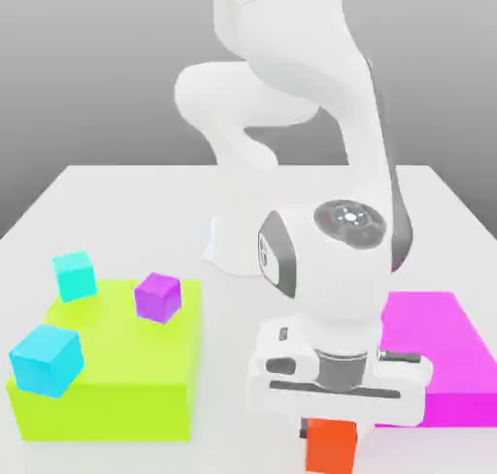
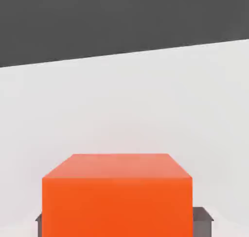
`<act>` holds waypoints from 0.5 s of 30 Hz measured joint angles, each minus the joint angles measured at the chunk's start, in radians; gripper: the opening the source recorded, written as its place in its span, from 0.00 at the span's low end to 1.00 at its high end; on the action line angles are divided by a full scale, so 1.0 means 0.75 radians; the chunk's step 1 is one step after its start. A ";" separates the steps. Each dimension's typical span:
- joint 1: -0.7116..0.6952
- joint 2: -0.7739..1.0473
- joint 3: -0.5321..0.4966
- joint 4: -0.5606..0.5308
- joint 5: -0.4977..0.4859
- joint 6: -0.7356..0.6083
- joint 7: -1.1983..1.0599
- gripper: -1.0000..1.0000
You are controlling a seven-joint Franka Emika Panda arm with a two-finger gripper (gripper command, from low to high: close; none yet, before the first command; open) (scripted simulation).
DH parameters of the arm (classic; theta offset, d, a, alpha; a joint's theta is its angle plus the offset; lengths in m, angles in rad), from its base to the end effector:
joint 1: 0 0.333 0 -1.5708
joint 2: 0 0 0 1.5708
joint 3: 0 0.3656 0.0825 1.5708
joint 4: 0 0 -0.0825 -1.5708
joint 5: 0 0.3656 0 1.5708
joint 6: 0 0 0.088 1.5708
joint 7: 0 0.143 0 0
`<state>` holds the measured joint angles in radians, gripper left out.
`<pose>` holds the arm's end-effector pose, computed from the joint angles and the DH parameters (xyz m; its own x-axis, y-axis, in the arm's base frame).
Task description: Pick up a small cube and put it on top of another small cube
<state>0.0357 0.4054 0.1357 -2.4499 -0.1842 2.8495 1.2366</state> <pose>0.4804 0.0948 0.1676 0.6219 -0.7831 0.0005 -0.7831 -0.6219 -0.0022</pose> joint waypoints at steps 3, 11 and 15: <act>-0.009 -0.027 0.012 -0.005 0.012 -0.022 -0.009 0.00; -0.146 -0.387 -0.070 -0.108 0.110 -0.283 0.123 0.00; -0.386 -0.575 -0.175 -0.179 0.098 -0.403 0.370 0.00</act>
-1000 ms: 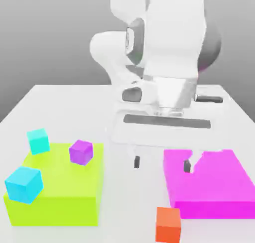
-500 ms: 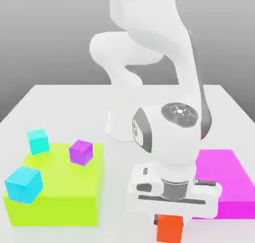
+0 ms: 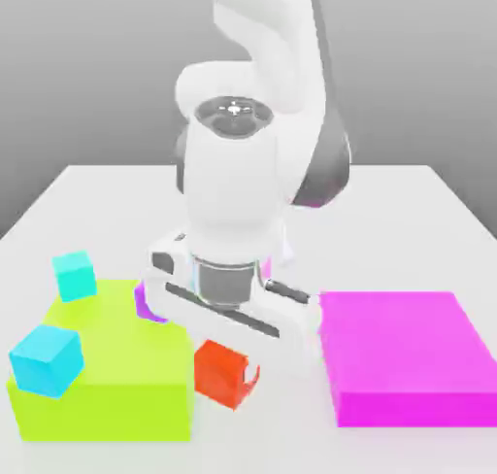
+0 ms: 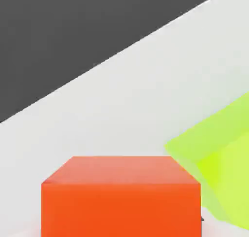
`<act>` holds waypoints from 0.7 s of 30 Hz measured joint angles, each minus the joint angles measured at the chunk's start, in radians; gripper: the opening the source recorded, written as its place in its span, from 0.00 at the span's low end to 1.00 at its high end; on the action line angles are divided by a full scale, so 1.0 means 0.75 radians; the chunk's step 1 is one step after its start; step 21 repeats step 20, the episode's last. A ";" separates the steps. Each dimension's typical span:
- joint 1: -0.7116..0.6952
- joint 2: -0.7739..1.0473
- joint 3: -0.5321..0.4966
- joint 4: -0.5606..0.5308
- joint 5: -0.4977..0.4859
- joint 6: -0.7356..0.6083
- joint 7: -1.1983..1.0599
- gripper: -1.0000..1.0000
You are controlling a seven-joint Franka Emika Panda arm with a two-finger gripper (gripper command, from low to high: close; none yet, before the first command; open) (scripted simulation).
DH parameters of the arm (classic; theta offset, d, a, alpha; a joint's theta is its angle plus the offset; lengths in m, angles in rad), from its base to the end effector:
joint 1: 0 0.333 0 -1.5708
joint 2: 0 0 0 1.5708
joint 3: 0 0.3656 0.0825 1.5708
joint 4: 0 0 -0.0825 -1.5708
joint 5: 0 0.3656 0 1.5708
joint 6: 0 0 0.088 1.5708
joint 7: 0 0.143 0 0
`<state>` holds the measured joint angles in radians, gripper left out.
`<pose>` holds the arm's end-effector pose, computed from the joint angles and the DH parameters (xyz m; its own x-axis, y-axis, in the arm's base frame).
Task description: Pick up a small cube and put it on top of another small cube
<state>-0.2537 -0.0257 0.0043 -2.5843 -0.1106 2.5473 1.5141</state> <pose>0.4161 -0.1068 0.2968 -0.0998 -0.9932 0.0600 -0.9947 0.1010 0.0175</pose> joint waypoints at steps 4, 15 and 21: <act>-0.137 -0.192 -0.075 -0.073 -0.004 -0.118 0.243 0.00; -0.491 -0.444 -0.245 -0.269 0.020 -0.154 0.692 0.00; -0.491 -0.379 -0.252 -0.298 0.024 -0.060 0.692 1.00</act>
